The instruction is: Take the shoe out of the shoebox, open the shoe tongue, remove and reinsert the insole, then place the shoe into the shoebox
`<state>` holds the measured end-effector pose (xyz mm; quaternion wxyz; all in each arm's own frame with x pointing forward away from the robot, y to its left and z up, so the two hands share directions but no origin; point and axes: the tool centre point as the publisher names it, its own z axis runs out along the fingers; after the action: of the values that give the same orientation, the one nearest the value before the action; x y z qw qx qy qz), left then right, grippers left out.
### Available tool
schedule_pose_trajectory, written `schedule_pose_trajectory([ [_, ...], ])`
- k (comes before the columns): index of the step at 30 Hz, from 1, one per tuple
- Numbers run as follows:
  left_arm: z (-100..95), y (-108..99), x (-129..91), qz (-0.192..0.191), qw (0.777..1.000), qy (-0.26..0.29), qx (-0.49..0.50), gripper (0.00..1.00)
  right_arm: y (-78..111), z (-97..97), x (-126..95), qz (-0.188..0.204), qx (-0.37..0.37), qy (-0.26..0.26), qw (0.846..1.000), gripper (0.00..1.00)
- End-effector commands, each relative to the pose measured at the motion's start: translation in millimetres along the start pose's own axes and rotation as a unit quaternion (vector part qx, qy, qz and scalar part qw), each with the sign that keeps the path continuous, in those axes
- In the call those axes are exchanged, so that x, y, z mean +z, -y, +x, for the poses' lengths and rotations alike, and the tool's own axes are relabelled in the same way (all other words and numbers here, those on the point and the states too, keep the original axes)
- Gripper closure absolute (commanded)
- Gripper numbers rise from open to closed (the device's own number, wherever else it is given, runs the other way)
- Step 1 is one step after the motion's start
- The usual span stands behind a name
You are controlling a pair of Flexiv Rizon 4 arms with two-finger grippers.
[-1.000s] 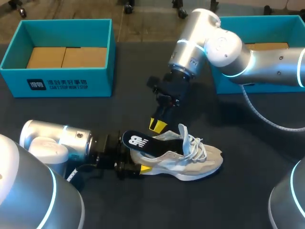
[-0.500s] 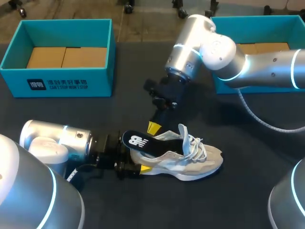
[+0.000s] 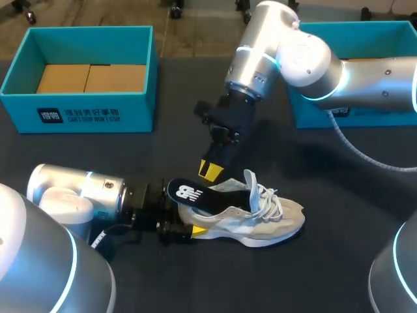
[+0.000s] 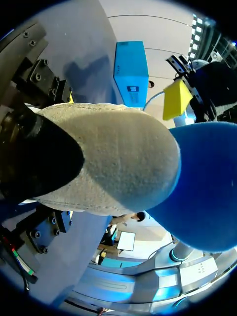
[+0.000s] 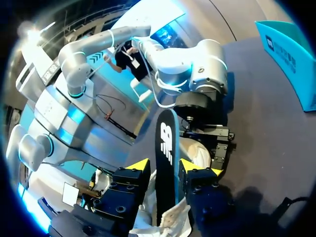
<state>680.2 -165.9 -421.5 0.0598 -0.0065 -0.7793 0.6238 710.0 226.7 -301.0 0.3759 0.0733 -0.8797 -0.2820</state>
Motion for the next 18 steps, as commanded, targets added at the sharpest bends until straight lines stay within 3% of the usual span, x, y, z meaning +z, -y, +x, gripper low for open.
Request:
schedule_pose_trajectory([
  [1,-2.7,-4.2,2.2,0.0,1.0,0.0,0.0,1.0,1.6,7.6,7.2,-0.004,-0.001,0.031,1.0,0.64],
  [5,-2.7,-4.2,2.2,0.0,1.0,0.0,0.0,1.0,0.1,5.1,12.4,-0.003,-0.002,0.029,1.0,0.71],
  [18,-2.7,-4.2,2.2,0.0,1.0,0.0,0.0,1.0,4.9,-6.2,25.2,0.006,-0.017,0.028,0.999,0.72],
])
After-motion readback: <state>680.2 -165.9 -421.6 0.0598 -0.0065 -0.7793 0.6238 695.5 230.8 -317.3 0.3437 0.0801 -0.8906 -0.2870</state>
